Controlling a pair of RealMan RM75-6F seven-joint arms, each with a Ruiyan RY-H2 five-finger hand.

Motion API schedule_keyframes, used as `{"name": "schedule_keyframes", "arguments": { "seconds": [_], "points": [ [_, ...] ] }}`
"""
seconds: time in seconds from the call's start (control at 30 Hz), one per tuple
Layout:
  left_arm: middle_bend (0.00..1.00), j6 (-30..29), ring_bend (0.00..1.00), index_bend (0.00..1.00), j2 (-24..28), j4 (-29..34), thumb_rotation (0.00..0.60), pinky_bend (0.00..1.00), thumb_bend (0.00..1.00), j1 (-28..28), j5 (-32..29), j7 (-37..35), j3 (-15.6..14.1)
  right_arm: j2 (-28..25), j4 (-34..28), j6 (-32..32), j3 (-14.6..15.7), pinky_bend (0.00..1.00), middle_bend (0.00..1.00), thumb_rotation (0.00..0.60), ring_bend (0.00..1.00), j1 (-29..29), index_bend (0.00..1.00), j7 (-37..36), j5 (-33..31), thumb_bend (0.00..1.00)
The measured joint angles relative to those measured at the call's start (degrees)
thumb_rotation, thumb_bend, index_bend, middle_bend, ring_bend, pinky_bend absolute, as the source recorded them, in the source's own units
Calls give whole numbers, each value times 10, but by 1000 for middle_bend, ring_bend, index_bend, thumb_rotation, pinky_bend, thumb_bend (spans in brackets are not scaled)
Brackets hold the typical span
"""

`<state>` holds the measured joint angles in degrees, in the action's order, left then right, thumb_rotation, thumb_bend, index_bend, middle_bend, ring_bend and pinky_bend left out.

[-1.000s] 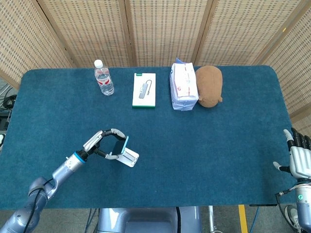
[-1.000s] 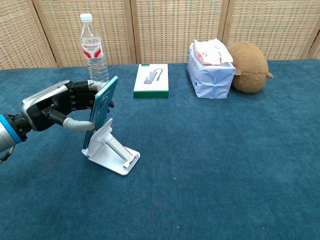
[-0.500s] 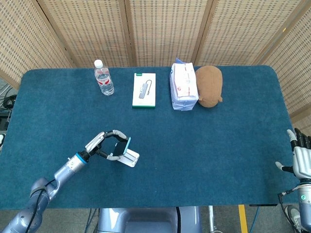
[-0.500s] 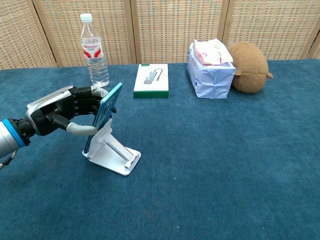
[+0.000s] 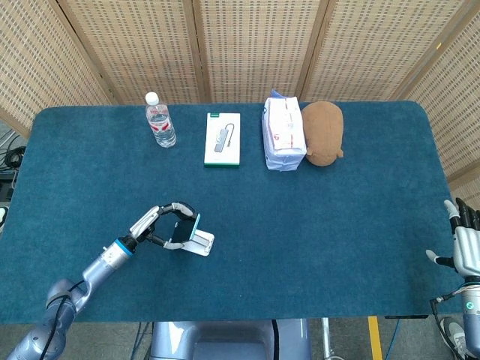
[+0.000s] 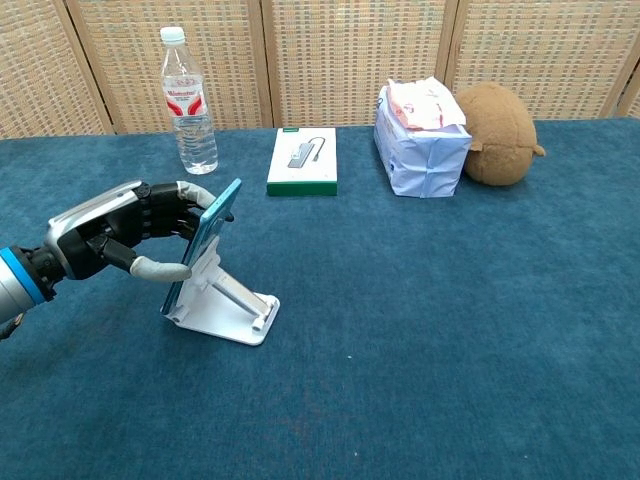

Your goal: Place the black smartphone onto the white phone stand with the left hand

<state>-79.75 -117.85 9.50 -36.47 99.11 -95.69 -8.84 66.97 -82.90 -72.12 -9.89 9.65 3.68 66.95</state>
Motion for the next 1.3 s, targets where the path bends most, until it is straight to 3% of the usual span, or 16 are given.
{"name": "schedule_keyframes", "arguments": {
  "seconds": [0.23, 0.87, 1.3],
  "points": [
    [7, -8, 200, 23, -5, -2, 600, 420, 57, 0, -7, 14, 5, -1, 0, 0, 0, 0, 0, 600, 0, 0, 0, -2, 0, 0],
    [0, -62, 159, 4, -6, 6, 600, 418, 41, 9, -25, 16, 22, -3, -4, -4, 1, 0, 0, 600, 0, -2, 0, -6, 5, 0],
    [0, -176, 56, 4, 23, 42, 600, 251, 27, 21, -45, 41, 52, -13, -18, -20, 4, 0, 0, 600, 0, -9, 0, -22, 27, 0]
  ]
}}
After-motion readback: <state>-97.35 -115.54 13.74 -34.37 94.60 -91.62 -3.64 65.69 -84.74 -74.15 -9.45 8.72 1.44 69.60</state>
